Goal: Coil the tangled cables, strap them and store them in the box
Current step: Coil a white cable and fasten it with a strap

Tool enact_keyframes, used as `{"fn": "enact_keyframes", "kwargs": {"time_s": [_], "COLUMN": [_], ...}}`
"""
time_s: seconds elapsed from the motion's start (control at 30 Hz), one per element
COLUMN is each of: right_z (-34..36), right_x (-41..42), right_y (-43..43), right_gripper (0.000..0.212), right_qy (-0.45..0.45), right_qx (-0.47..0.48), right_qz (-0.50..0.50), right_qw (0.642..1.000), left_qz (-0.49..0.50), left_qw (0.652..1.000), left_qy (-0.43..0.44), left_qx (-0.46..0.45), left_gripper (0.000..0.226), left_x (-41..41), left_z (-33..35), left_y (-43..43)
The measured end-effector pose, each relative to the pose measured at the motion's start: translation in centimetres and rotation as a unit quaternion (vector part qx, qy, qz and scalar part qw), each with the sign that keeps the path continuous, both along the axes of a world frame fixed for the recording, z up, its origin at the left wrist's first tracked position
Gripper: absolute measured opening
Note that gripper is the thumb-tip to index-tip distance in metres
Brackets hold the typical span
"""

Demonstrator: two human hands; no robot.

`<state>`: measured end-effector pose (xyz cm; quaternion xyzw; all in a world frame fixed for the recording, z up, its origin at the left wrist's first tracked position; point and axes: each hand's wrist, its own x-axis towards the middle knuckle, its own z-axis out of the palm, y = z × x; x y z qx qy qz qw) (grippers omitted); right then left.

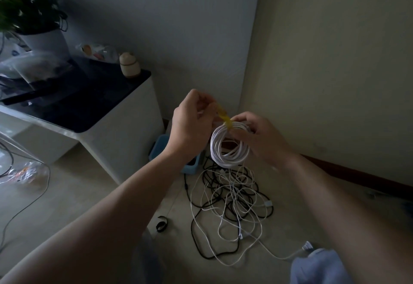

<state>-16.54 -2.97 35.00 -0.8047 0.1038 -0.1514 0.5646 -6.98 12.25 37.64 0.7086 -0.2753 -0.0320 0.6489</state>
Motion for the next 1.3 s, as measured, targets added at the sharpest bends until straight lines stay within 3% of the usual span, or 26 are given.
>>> {"fn": "enact_keyframes", "kwargs": {"time_s": [0.17,0.23,0.37,0.5,0.73,0.93,1.03,1.3], "right_z": [0.2,0.2,0.0,0.5,1.3,1.0,0.9,0.5], "right_x": [0.2,0.3,0.2,0.2,0.1,0.2,0.2,0.5], "right_y": [0.4,0.5,0.6,0.6,0.2,0.4,0.9,1.1], "right_gripper": [0.051,0.048,0.020,0.008,0.030,0.025,0.022,0.025], "right_qy": [0.006,0.008,0.007,-0.002,-0.004,0.000,-0.002,-0.008], "right_qx": [0.068,0.100,0.145,0.267,0.387,0.392,0.375,0.368], "right_qz": [-0.050,-0.067,-0.084,-0.083,-0.021,-0.037,-0.029,0.018], "right_qw": [0.996,0.993,0.986,0.960,0.922,0.919,0.926,0.930], "left_qz": [-0.022,-0.023,-0.031,-0.031,-0.031,-0.005,0.004,-0.020], "left_qw": [0.997,0.995,0.991,0.981,0.958,0.974,0.980,0.974], "left_qy": [-0.060,-0.079,-0.113,-0.180,-0.275,-0.220,-0.188,-0.212], "left_qx": [0.040,0.053,0.064,0.068,0.076,0.056,0.065,0.076], "left_gripper": [0.008,0.005,0.005,0.005,0.012,0.013,0.025,0.028], "left_x": [-1.0,-1.3,-1.6,-1.7,-1.6,-1.7,-1.4,-0.7], "left_z": [-0.4,-0.6,-1.2,-1.6,-1.9,-1.4,-1.3,-1.5], "left_y": [-0.3,-0.3,-0.5,-0.4,-0.5,-1.0,-1.0,-0.9]}}
